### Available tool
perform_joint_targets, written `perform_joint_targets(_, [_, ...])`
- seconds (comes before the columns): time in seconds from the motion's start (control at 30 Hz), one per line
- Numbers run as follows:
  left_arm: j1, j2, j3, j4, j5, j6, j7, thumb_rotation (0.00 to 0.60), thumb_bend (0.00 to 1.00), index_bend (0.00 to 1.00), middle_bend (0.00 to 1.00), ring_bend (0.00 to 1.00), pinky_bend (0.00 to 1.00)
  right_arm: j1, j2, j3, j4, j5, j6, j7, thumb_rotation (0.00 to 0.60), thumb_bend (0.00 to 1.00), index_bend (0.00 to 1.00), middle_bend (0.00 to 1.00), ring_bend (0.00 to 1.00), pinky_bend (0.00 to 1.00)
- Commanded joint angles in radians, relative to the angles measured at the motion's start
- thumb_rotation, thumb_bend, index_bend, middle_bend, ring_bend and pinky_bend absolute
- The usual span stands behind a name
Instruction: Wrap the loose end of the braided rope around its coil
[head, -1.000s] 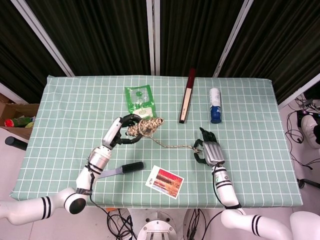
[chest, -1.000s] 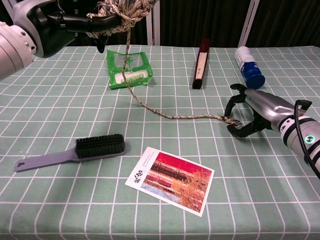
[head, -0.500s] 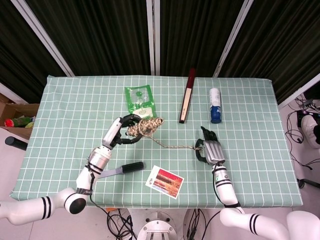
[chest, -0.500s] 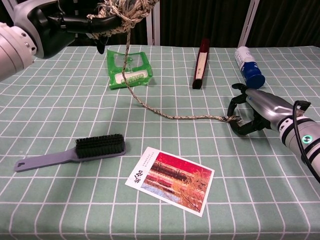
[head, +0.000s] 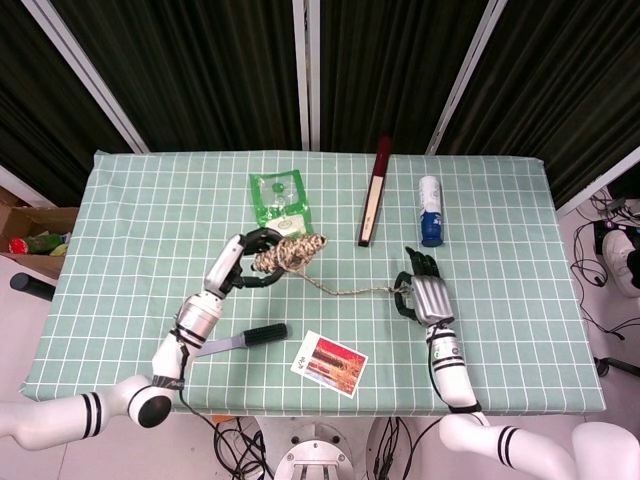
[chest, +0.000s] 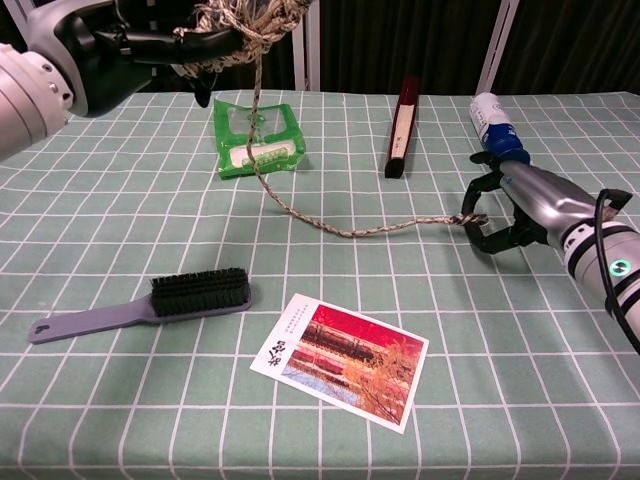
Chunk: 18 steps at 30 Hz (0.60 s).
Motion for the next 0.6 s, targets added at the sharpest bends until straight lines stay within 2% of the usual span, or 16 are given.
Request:
perform_joint_targets(0.03, [0.004, 0.001, -0.008, 0.001, -0.009, 0.004, -0.011, 0.600, 0.45, 0.80, 0.79, 0.65, 0.64, -0.005, 0.033, 0.010, -0.031, -0.050, 0.032, 0.057, 0.600, 0.50, 0.79, 0.09, 0.00, 0.00])
perform_joint_targets(0.23, [0.012, -0.010, -0.072, 0.001, -0.095, 0.020, -0.047, 0.600, 0.45, 0.79, 0.79, 0.65, 0.64, -0.021, 0.104, -0.022, -0.101, -0.211, 0.118, 0.203, 0.600, 0.51, 0.91, 0.14, 0.00, 0.00])
perform_joint_targets(0.37, [0.009, -0.026, -0.102, 0.017, -0.142, 0.039, -0.004, 0.600, 0.46, 0.79, 0.79, 0.65, 0.64, -0.034, 0.139, -0.049, -0.158, -0.328, 0.199, 0.313, 0.600, 0.53, 0.98, 0.17, 0.00, 0.00])
perform_joint_targets(0.47, [-0.004, -0.049, -0.127, 0.053, -0.197, 0.048, 0.054, 0.600, 0.45, 0.79, 0.79, 0.65, 0.64, -0.040, 0.160, -0.062, -0.201, -0.417, 0.273, 0.327, 0.600, 0.53, 1.00, 0.19, 0.00, 0.00])
perform_joint_targets(0.6, [-0.021, -0.071, -0.140, 0.083, -0.249, 0.061, 0.154, 0.600, 0.45, 0.79, 0.79, 0.65, 0.64, -0.035, 0.180, -0.056, -0.260, -0.482, 0.326, 0.295, 0.600, 0.54, 1.00, 0.19, 0.00, 0.00])
